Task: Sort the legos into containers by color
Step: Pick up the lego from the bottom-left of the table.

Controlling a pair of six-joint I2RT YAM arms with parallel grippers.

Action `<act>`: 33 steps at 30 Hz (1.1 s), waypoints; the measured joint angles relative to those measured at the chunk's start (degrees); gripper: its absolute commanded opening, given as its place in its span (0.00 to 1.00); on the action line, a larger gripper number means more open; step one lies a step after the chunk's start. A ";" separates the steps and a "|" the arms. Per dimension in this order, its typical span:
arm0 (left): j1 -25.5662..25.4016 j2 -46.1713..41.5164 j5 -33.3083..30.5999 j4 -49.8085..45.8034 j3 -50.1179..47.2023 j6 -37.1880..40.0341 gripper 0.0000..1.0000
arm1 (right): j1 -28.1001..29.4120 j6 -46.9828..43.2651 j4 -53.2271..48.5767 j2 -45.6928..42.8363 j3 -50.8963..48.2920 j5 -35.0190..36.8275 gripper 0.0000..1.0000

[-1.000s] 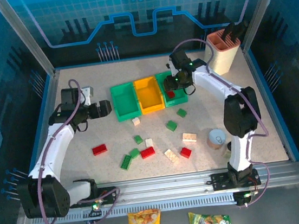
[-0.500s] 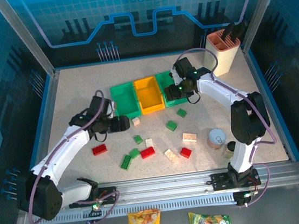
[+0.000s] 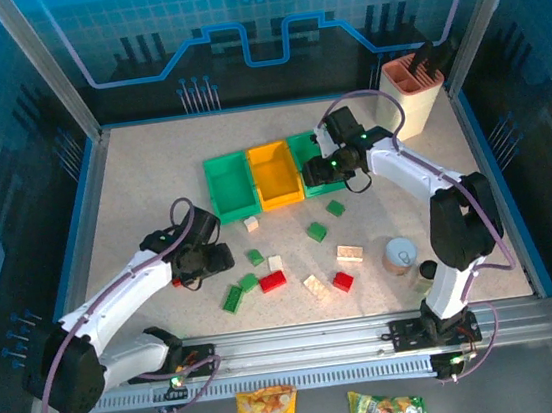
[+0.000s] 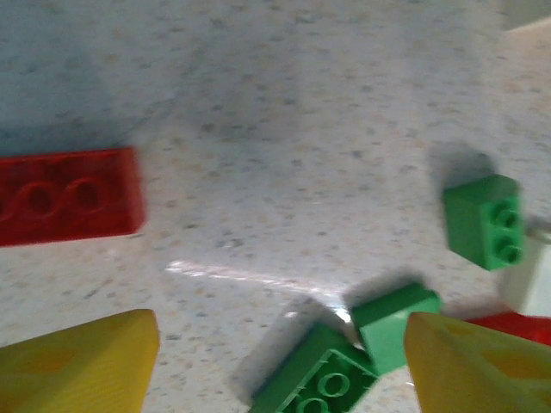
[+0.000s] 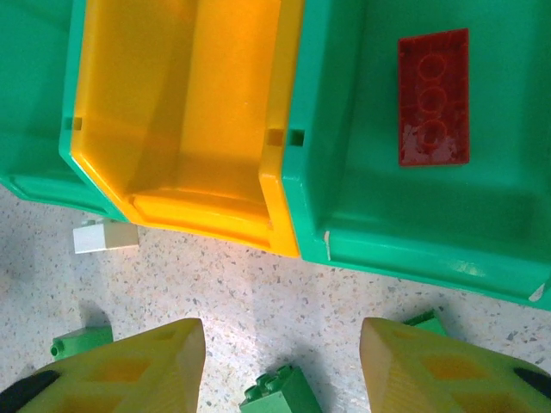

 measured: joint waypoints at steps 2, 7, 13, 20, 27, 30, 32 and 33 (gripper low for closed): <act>0.04 -0.20 -2.64 -2.45 0.00 -2.38 0.84 | 0.00 -0.02 -0.02 0.00 -0.04 -0.44 0.51; 5.14 -1.51 -4.96 -4.76 -1.09 -4.20 0.85 | -0.28 -0.04 0.00 0.00 -0.04 -1.57 0.51; 14.38 -3.48 -4.22 -3.37 -5.07 -3.13 0.97 | -0.39 -0.50 -0.04 0.00 -0.02 -2.21 0.51; 21.31 -0.90 -0.50 3.91 -8.15 0.68 0.94 | -0.39 -0.66 -0.33 0.00 -0.02 -2.36 0.52; 21.46 5.14 3.56 9.38 -8.15 5.03 0.87 | -0.39 -0.68 -1.57 0.00 0.02 -2.32 0.52; 21.05 6.01 4.37 10.38 -8.15 5.86 0.86 | -0.42 -0.83 -2.47 0.00 0.28 -2.34 0.52; 19.98 6.10 4.37 10.36 -8.13 6.45 0.85 | -0.44 -0.87 -2.84 0.00 0.44 -2.34 0.52; 19.32 6.19 4.35 10.32 -8.11 6.62 0.85 | -0.44 -0.87 -2.91 0.00 0.44 -2.34 0.52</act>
